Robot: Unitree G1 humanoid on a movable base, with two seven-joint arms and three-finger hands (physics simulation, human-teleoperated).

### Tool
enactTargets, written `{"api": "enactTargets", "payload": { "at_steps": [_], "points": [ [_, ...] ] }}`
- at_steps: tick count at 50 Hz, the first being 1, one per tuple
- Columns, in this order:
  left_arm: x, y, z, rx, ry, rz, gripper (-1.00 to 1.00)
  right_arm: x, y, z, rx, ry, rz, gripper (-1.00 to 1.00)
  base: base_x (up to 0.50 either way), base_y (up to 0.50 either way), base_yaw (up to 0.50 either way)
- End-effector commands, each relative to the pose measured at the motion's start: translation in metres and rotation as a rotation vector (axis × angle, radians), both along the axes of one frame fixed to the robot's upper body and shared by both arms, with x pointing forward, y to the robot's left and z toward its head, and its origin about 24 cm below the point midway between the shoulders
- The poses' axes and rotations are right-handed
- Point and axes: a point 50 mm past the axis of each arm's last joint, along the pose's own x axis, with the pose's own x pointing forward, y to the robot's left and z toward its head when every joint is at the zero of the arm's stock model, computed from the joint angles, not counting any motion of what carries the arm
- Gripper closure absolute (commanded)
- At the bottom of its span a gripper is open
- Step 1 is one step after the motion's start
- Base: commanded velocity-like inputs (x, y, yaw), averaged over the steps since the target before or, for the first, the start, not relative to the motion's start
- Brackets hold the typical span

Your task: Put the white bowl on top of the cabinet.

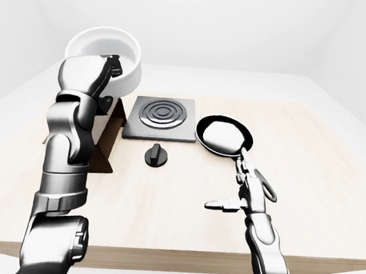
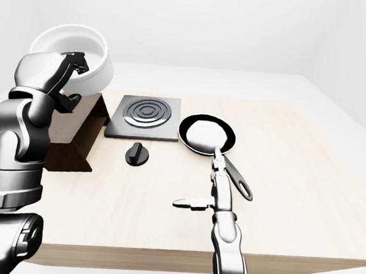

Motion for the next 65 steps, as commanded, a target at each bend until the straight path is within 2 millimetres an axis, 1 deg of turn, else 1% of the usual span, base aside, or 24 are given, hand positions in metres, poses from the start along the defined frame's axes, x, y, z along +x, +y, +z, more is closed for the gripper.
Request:
{"api": "enactTargets", "payload": {
  "at_steps": [1,6,14,16,23,27,30,47,49,57,65],
  "points": [
    [0.001,0.015,0.004,-0.039,-0.084,0.034,1.00,0.001,-0.002,0.001,0.003,-0.004,-0.006,-1.00,0.00,0.00,0.00],
    [0.008,0.029,-0.006,-0.109,-0.090,0.059,1.00,-0.001,-0.003,0.004,0.006,-0.008,-0.008,-1.00,0.00,0.00,0.00],
    [0.011,0.050,-0.013,-0.171,-0.099,0.104,1.00,-0.001,-0.003,0.004,0.006,-0.010,-0.009,-1.00,0.00,0.00,0.00],
    [0.011,0.052,-0.014,-0.179,-0.101,0.109,1.00,-0.001,-0.003,0.004,0.006,-0.011,-0.009,-1.00,0.00,0.00,0.00],
    [0.020,0.076,-0.028,-0.297,-0.121,0.193,1.00,-0.001,-0.003,0.004,0.004,-0.012,-0.010,-1.00,0.00,0.00,0.00],
    [0.023,0.082,-0.033,-0.334,-0.130,0.222,1.00,-0.001,-0.004,0.004,0.005,-0.011,-0.012,-1.00,0.00,0.00,0.00],
    [0.024,0.090,-0.037,-0.364,-0.145,0.262,1.00,-0.001,-0.004,0.004,0.005,-0.011,-0.012,-1.00,0.00,0.00,0.00],
    [0.023,0.101,-0.052,-0.402,-0.143,0.324,1.00,-0.001,-0.002,0.003,0.001,-0.011,-0.011,-1.00,0.00,0.00,0.00],
    [0.024,0.101,-0.052,-0.403,-0.143,0.325,1.00,-0.001,-0.002,0.003,0.001,-0.011,-0.011,-1.00,0.00,0.00,0.00],
    [0.027,0.102,-0.066,-0.421,-0.126,0.373,1.00,-0.001,0.000,0.001,-0.005,-0.005,-0.006,-1.00,0.00,0.00,0.00],
    [0.028,0.103,-0.071,-0.431,-0.116,0.396,1.00,0.000,0.000,0.001,-0.006,-0.004,-0.004,-1.00,0.00,0.00,0.00]
  ]
}}
